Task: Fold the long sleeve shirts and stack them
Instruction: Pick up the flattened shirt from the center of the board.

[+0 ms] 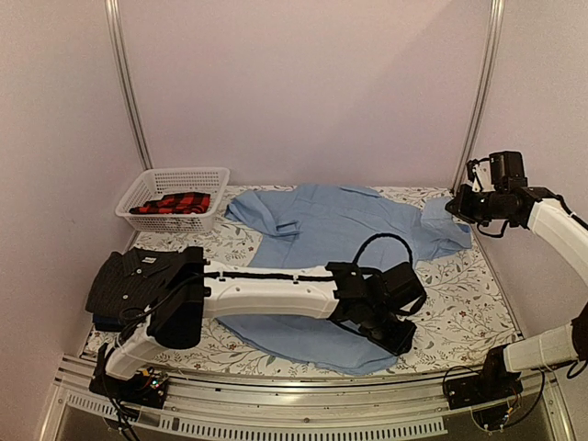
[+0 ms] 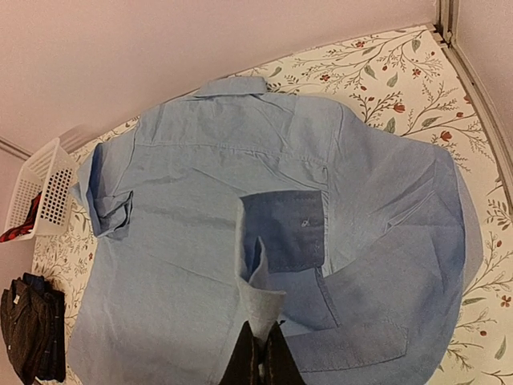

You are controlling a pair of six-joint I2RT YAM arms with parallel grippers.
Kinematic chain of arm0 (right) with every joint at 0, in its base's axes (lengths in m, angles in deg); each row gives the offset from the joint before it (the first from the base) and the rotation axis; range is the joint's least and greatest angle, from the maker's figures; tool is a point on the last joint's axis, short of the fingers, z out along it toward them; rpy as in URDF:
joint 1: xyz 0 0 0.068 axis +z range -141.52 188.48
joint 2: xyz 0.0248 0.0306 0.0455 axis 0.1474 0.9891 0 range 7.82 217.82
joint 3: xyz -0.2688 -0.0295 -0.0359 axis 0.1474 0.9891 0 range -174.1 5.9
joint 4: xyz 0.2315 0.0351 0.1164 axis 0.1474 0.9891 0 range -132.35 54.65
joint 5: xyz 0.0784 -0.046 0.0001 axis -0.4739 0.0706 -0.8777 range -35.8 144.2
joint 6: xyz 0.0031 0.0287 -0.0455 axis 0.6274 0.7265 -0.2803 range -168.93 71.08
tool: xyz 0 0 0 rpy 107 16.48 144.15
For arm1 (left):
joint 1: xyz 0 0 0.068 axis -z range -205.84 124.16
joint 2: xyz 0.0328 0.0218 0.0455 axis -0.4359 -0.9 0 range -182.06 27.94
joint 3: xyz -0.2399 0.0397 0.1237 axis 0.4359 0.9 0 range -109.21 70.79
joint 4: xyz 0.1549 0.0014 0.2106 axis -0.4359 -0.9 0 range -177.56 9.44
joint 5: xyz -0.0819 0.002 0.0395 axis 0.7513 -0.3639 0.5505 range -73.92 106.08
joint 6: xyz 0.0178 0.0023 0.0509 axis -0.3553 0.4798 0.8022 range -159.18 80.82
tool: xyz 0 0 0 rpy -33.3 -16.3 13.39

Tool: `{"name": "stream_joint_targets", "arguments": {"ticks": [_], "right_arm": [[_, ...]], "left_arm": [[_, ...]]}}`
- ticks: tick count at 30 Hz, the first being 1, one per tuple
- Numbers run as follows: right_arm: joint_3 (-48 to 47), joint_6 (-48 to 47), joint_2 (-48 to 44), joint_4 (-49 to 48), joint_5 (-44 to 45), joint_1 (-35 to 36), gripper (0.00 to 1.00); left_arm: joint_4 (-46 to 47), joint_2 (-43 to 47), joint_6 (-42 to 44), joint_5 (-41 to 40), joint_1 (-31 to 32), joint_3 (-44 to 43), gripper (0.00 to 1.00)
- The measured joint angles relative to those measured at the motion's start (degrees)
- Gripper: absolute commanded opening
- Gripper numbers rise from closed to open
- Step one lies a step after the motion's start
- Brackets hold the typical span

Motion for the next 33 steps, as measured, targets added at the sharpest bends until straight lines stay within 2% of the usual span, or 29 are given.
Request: {"name": "stream_joint_targets", "arguments": {"ticks": [5, 12, 16, 23, 33], "right_arm": [[0.02, 0.00, -1.07, 0.09, 0.15, 0.00, 0.00], [0.04, 0.02, -1.20, 0.15, 0.81, 0.00, 0.00], [0.04, 0.02, -1.20, 0.22, 0.87, 0.00, 0.00], [0.04, 0.02, -1.36, 0.55, 0.90, 0.02, 0.00], [0.02, 0.02, -2.40, 1.42, 0.94, 0.04, 0.00]], "left_arm": [[-1.18, -0.13, -0.48, -1.66, 0.90, -0.22, 0.27], [-2.23, -1.88, -0.48, -2.27, 0.87, -2.93, 0.28], [-3.39, -3.98, -0.11, -2.29, 0.90, -6.43, 0.38], [-7.06, -5.57, -0.11, -4.90, 1.07, -9.31, 0.40], [-9.68, -5.95, 0.42, -7.61, 2.58, -12.04, 0.48]]}}
